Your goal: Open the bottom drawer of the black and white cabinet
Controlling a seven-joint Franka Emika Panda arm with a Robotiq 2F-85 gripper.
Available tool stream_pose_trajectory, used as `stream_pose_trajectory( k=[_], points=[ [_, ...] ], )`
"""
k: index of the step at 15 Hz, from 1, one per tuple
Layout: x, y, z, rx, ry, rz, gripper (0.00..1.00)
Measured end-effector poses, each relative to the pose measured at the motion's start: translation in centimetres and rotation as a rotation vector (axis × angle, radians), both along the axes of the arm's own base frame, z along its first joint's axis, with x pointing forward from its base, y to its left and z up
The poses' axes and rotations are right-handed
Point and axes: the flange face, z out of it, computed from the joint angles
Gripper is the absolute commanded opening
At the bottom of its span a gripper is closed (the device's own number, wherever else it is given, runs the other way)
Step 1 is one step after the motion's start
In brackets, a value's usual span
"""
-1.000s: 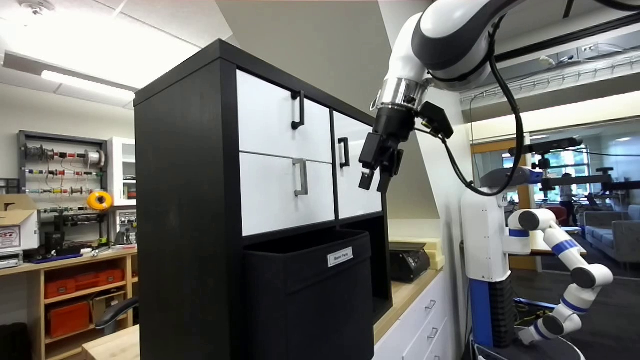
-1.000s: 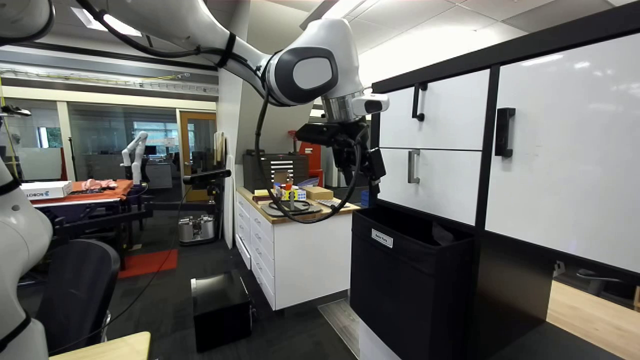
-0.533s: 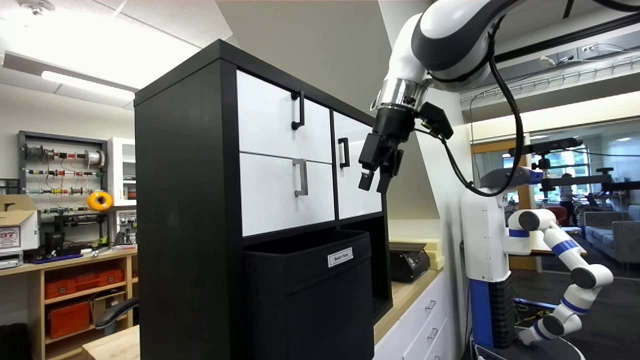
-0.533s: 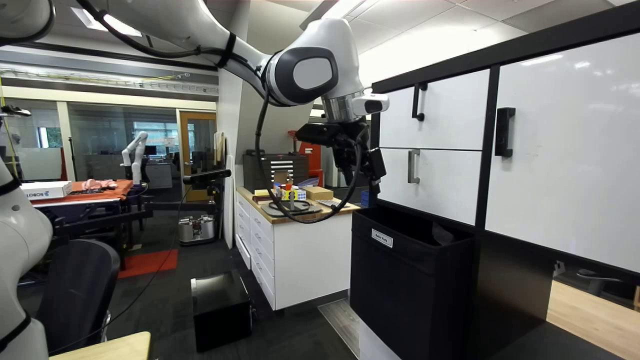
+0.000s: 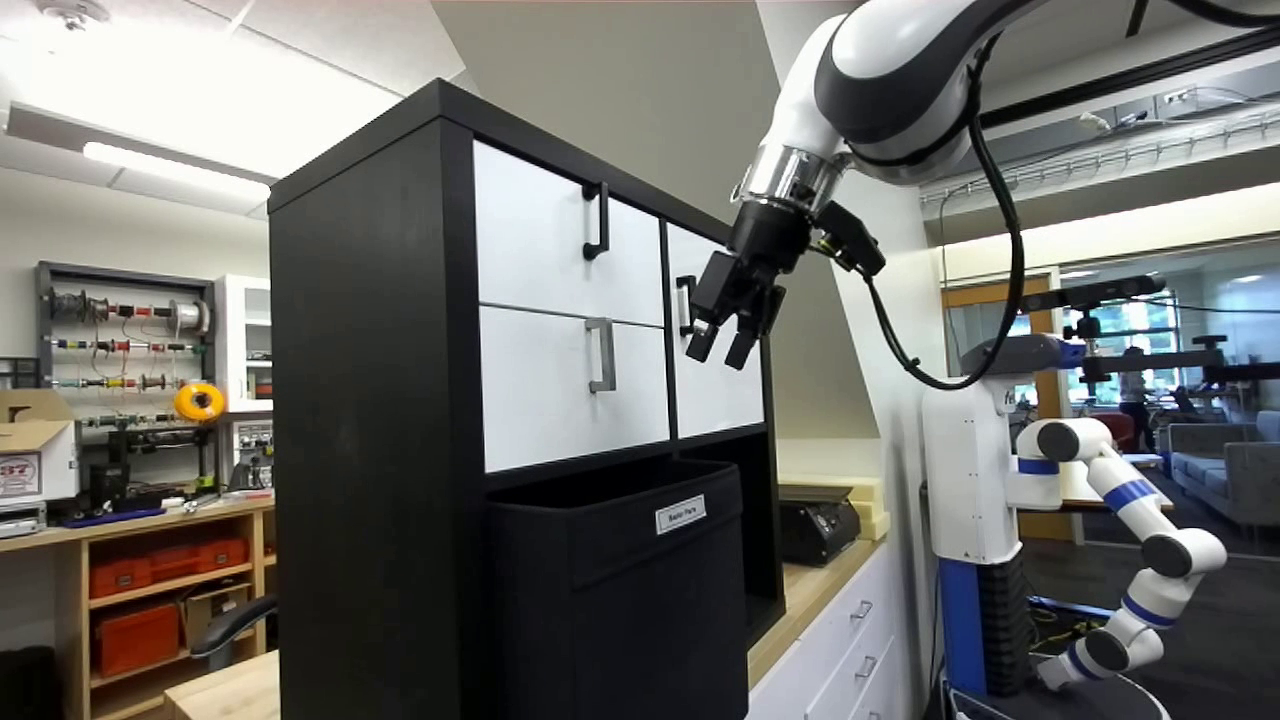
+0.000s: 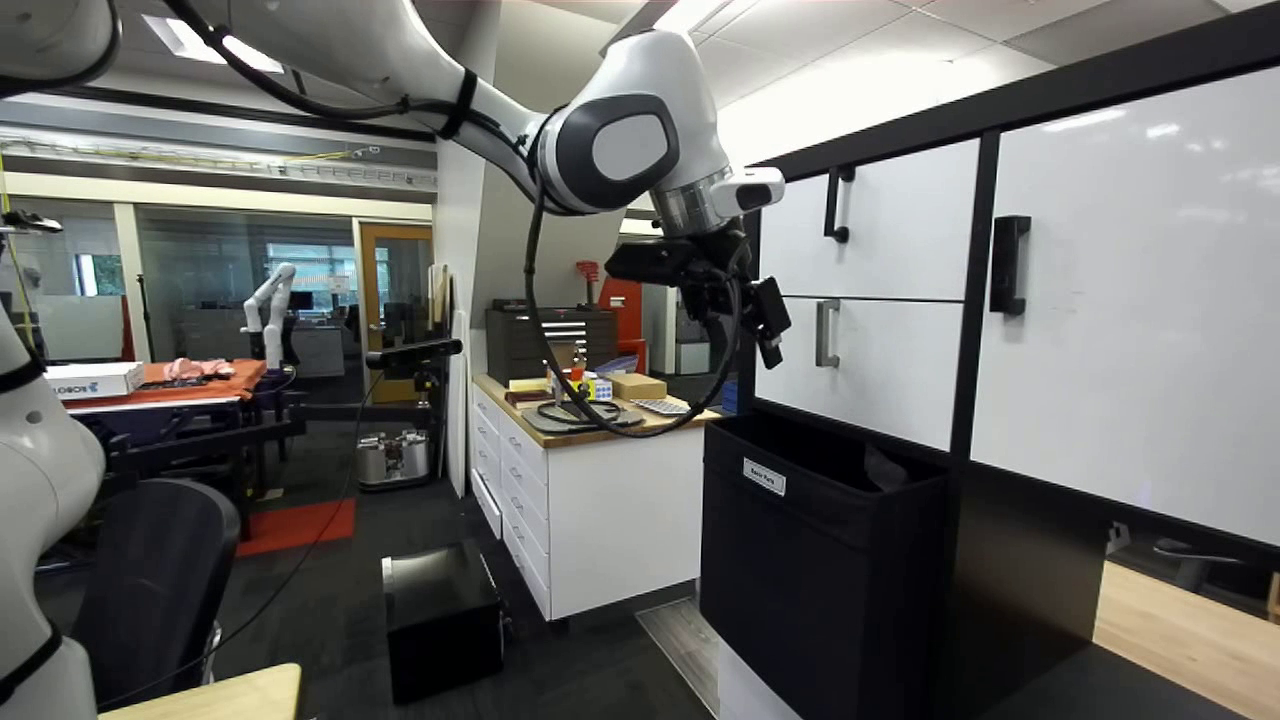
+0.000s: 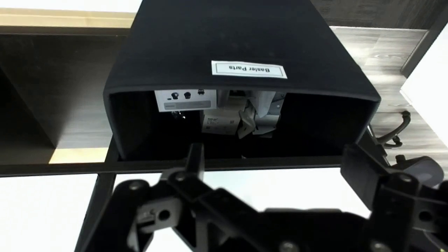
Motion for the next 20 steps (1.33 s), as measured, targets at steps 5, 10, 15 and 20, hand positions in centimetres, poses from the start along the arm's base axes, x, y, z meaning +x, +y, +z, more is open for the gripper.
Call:
stream_pose_trajectory(
  k=[5,10,15,20],
  points=[
    [2.4,1.4,0.3,-0.024,-0.073,-0.016,1.00],
    [5.2,2.6,0.2,-0.053,-0.135,-0.031,1.00],
    [7.1,2.9,0.1,-0.059,-0.184,-0.046,1.00],
    [8.4,3.7,-0.3,-0.090,-0.244,-0.012,1.00]
  ],
)
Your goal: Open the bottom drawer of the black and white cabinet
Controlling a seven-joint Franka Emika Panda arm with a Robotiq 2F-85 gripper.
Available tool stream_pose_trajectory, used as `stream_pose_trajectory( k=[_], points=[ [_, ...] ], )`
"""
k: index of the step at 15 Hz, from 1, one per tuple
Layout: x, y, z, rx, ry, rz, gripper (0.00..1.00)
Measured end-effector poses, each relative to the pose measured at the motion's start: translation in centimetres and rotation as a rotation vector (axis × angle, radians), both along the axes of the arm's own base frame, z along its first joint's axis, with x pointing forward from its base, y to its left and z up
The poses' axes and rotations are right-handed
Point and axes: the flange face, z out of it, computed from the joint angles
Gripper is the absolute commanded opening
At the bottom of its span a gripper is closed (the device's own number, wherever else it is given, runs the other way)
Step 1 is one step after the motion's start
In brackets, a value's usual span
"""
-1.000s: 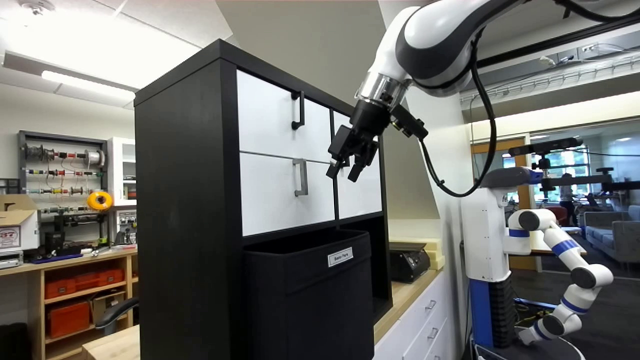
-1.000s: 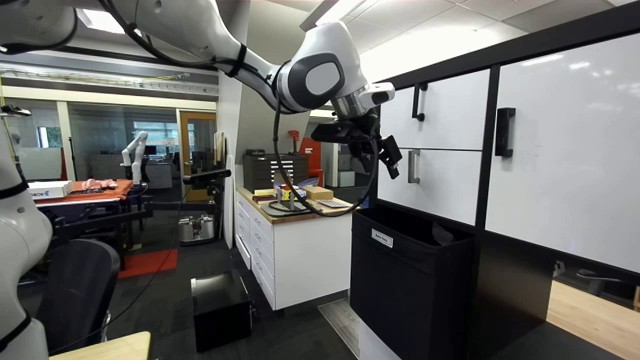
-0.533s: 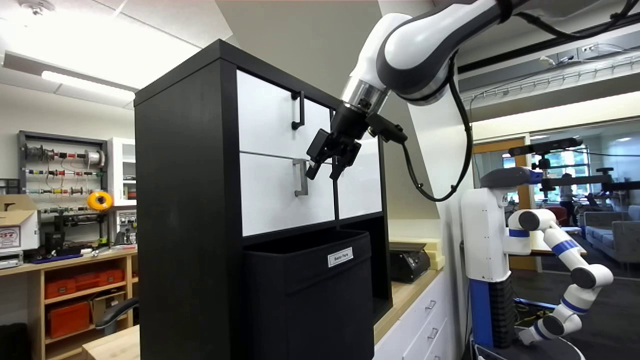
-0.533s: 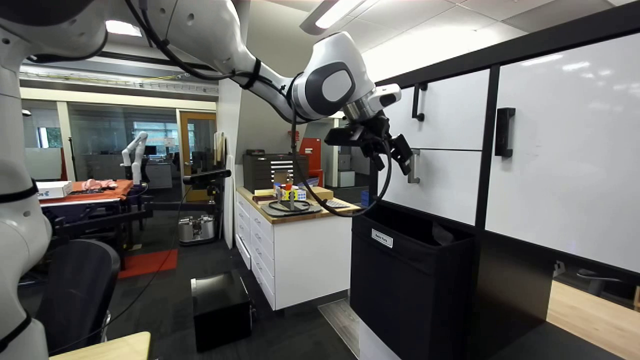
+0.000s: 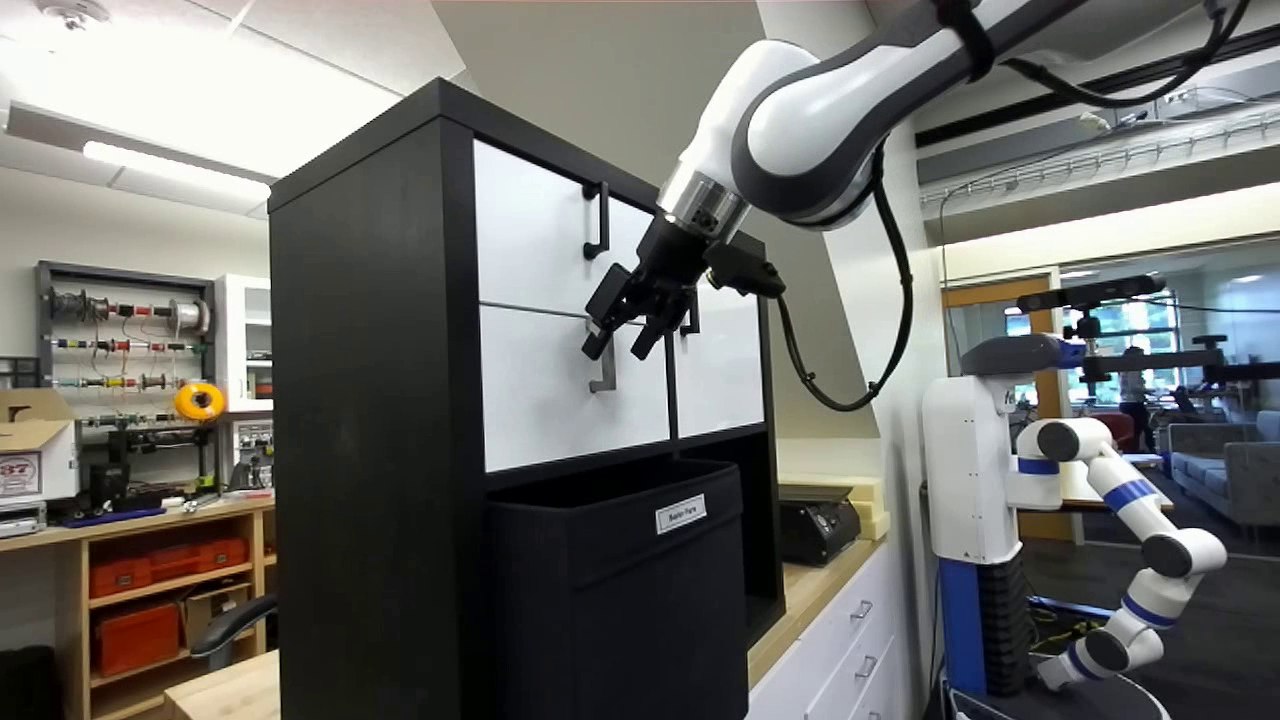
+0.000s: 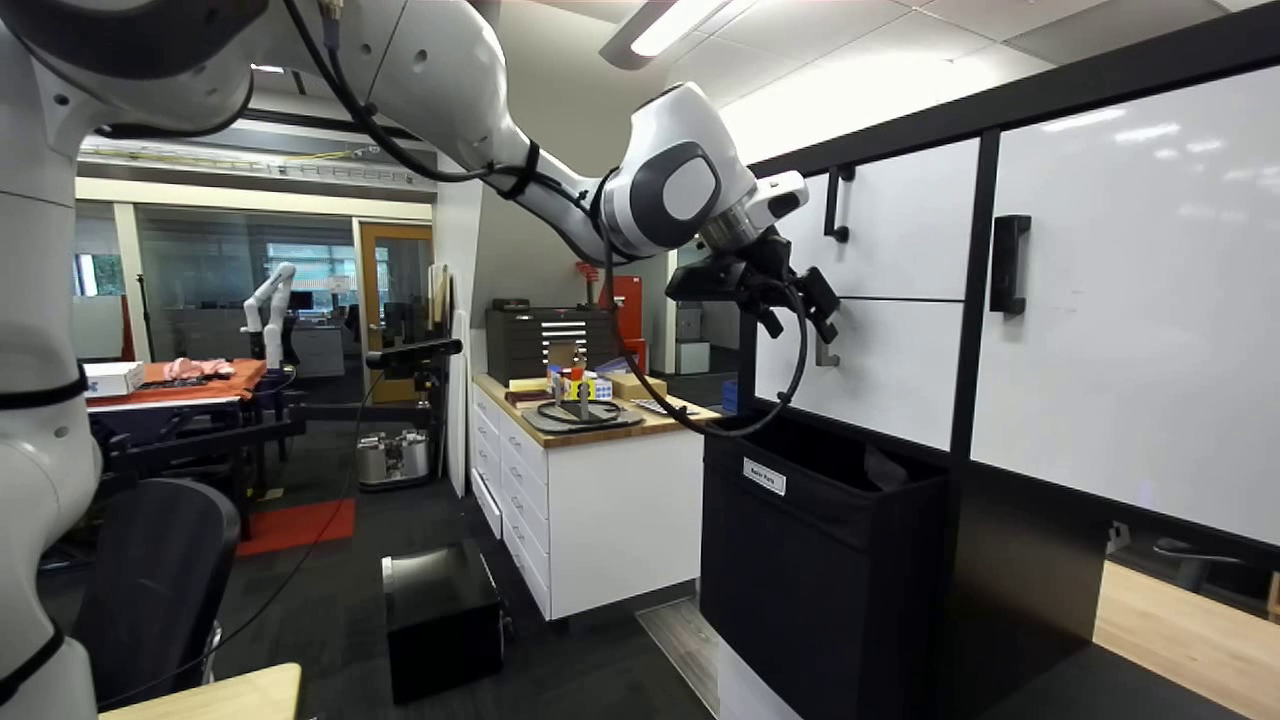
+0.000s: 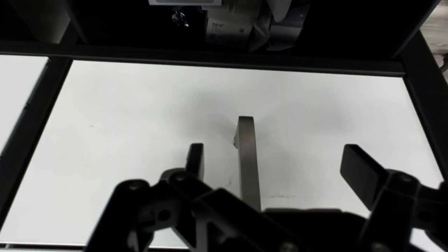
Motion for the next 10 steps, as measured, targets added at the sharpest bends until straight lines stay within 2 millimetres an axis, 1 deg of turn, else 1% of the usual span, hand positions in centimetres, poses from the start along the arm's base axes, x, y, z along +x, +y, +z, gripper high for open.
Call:
stream_pose_trajectory(
  k=[2,3,4,5,6,8,10],
  points=[
    [0.32,0.15,-0.12,-0.011,-0.014,0.008,1.00],
    [0.45,0.15,-0.18,-0.015,-0.018,0.010,0.96],
    [0.53,0.08,-0.22,-0.019,-0.021,0.011,0.72],
    [0.56,-0.03,-0.19,-0.022,-0.023,0.010,0.71],
    [0.59,-0.16,-0.14,-0.023,-0.024,0.009,0.68],
    [0.63,-0.41,-0.04,-0.024,-0.029,0.006,0.56],
    [0.67,-0.59,0.06,-0.025,-0.038,0.004,0.40]
  ],
)
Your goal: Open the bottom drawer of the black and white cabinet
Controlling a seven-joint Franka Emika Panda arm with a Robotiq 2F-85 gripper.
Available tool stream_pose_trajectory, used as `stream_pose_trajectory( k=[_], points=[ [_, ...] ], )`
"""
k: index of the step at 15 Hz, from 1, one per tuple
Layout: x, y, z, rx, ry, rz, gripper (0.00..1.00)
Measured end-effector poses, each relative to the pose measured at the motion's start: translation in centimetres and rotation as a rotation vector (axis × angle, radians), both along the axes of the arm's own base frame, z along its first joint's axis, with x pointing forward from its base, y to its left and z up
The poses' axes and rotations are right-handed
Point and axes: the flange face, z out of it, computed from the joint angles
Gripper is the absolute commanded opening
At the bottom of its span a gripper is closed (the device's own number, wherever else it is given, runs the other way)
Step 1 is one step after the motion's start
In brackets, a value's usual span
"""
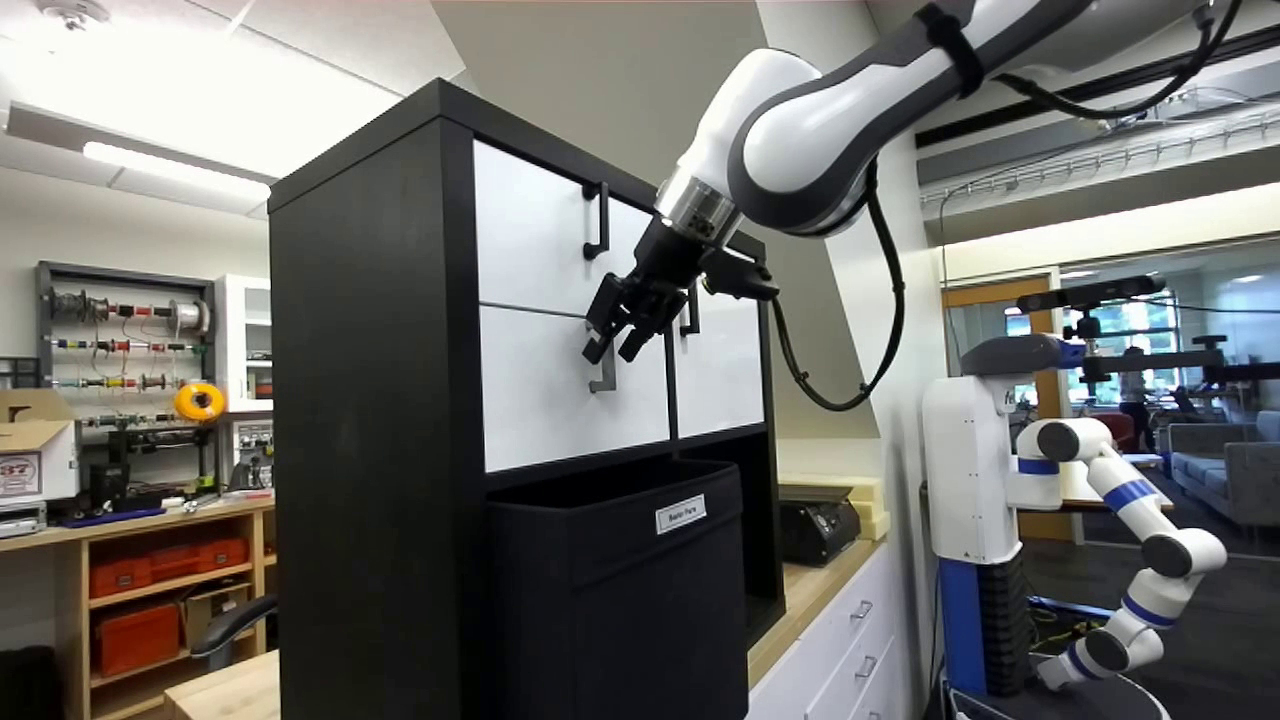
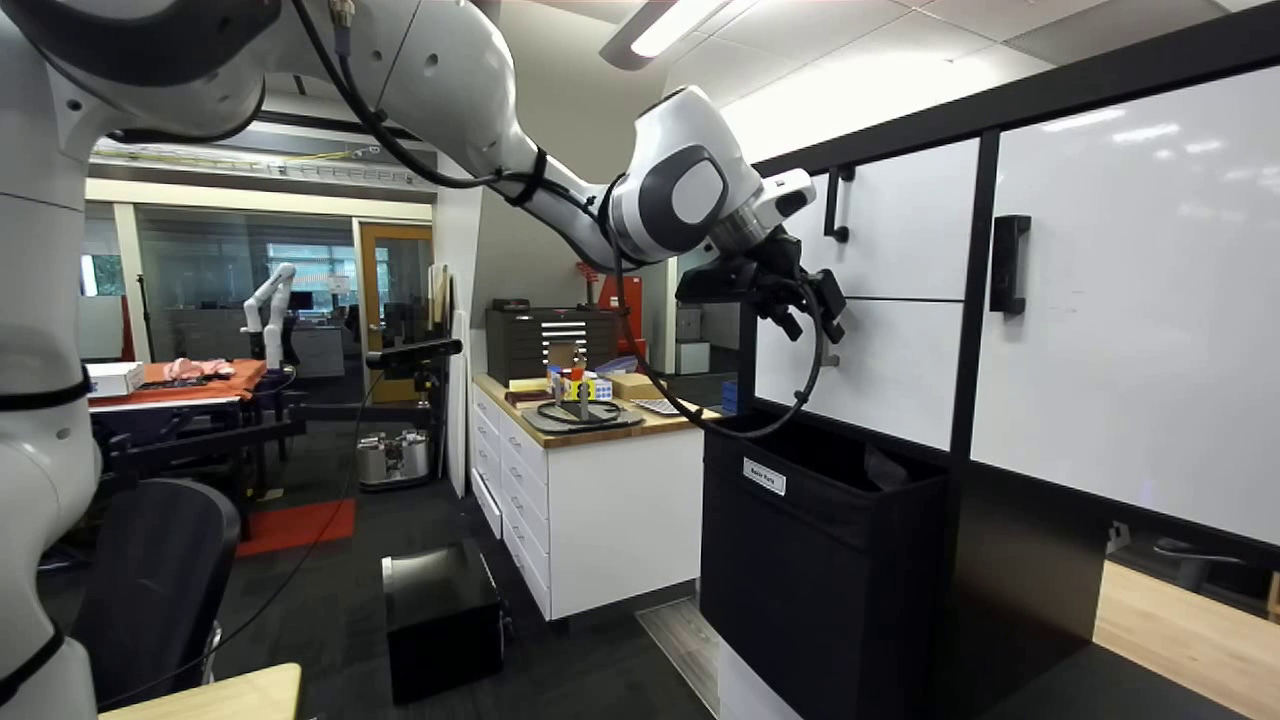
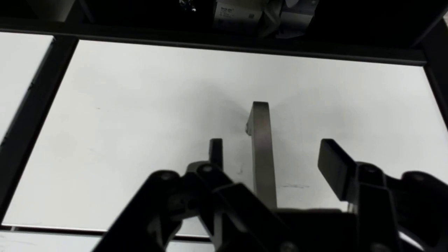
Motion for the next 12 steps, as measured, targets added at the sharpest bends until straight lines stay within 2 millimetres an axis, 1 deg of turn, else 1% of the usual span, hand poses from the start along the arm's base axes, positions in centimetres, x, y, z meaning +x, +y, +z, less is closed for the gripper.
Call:
stream_pose_trajectory(
  k=[2,5,6,8,9,12],
  points=[
    [0.05,-0.08,0.10,0.000,-0.012,0.001,0.29],
    [0.20,-0.05,-0.02,0.000,-0.026,0.005,0.08],
    [0.27,-0.04,-0.13,0.000,-0.029,0.006,0.04],
    [0.39,-0.27,-0.31,0.000,-0.035,0.004,0.02],
    [0.42,-0.43,-0.35,0.000,-0.036,0.002,0.05],
    [0.42,-0.45,-0.35,0.000,-0.036,0.001,0.05]
  ],
)
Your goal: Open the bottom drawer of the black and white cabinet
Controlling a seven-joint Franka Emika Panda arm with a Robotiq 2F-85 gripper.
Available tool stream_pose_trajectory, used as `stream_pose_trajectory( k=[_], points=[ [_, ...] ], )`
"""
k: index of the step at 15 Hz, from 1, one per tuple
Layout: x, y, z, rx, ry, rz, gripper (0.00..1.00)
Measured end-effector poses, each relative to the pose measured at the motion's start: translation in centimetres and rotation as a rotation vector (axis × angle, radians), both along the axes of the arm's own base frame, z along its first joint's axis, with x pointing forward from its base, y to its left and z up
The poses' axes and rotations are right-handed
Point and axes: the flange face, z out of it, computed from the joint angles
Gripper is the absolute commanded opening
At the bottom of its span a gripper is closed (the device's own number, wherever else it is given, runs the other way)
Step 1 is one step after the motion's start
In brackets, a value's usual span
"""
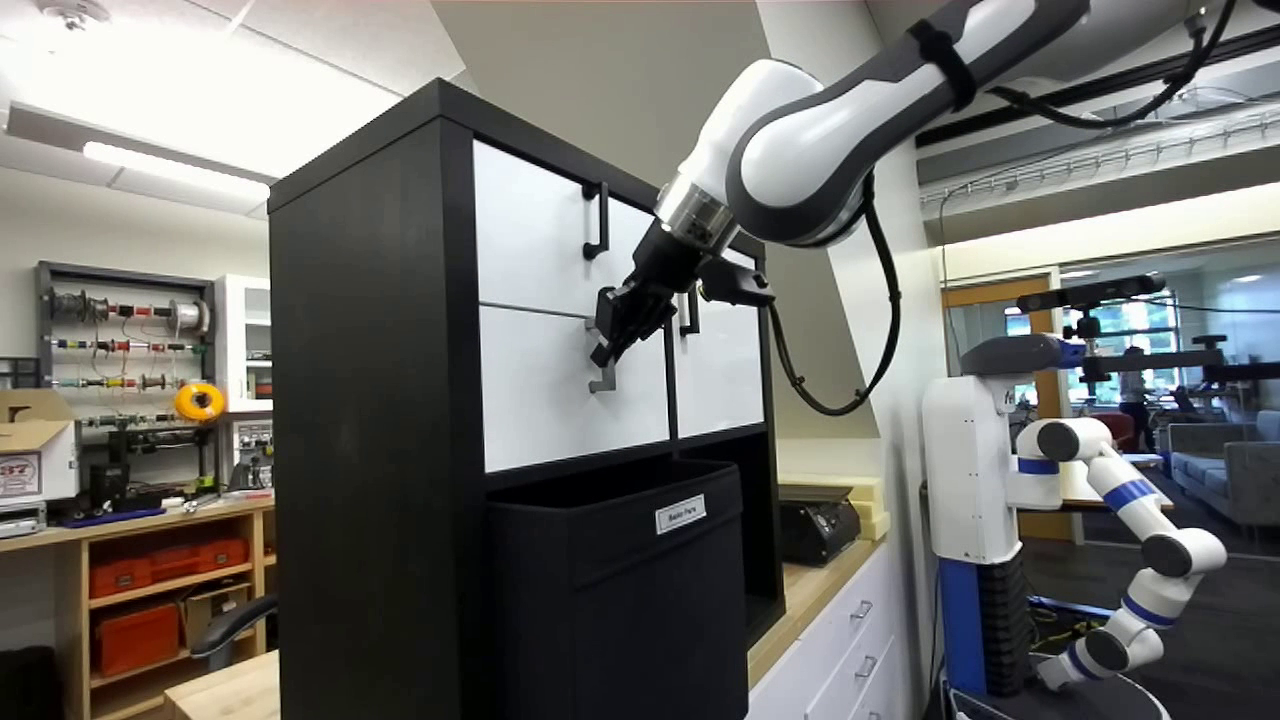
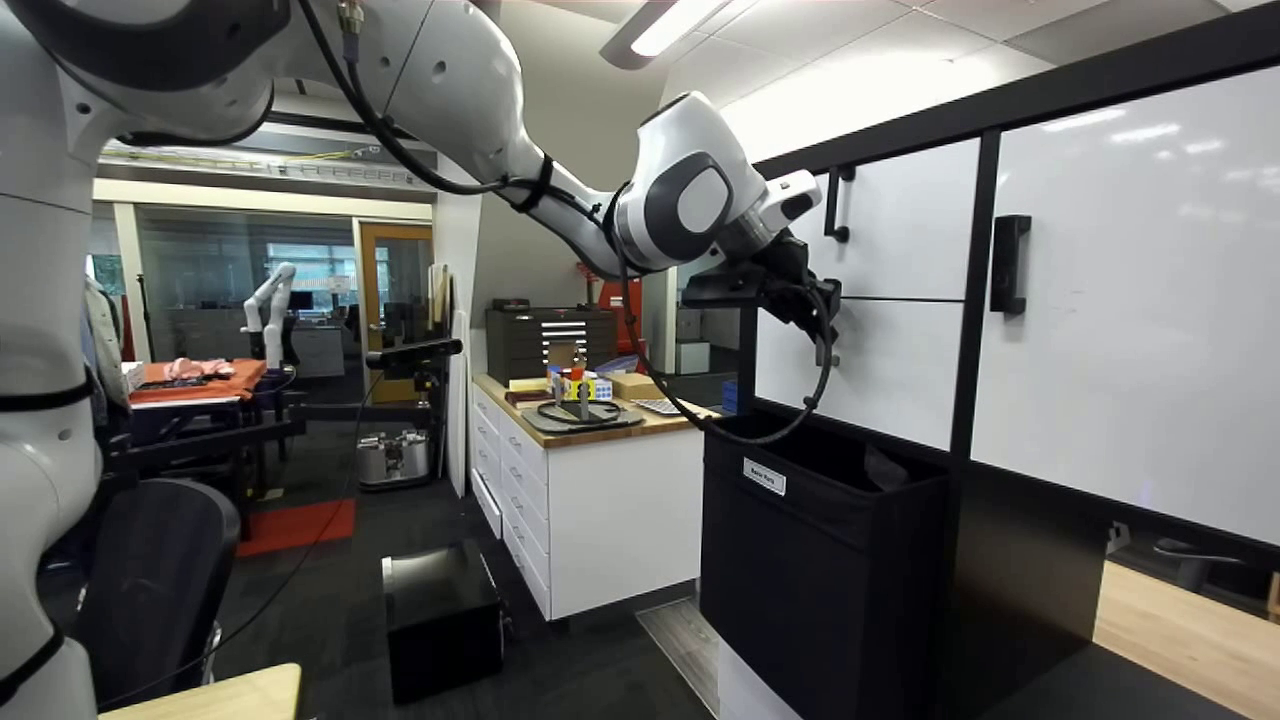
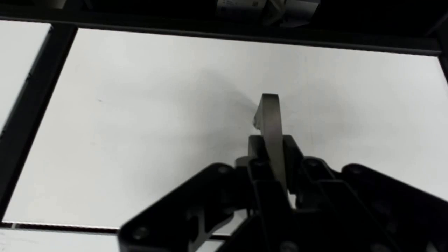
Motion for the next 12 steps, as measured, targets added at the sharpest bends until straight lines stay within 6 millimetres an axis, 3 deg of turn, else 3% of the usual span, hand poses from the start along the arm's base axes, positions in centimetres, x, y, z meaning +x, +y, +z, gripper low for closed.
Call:
stream_pose_trajectory(
  k=[8,12],
  points=[
    [-0.1,0.0,0.0,0.005,0.001,-0.003,0.05],
    [-1.2,-0.2,-0.1,0.016,-0.011,-0.006,0.05]
  ],
)
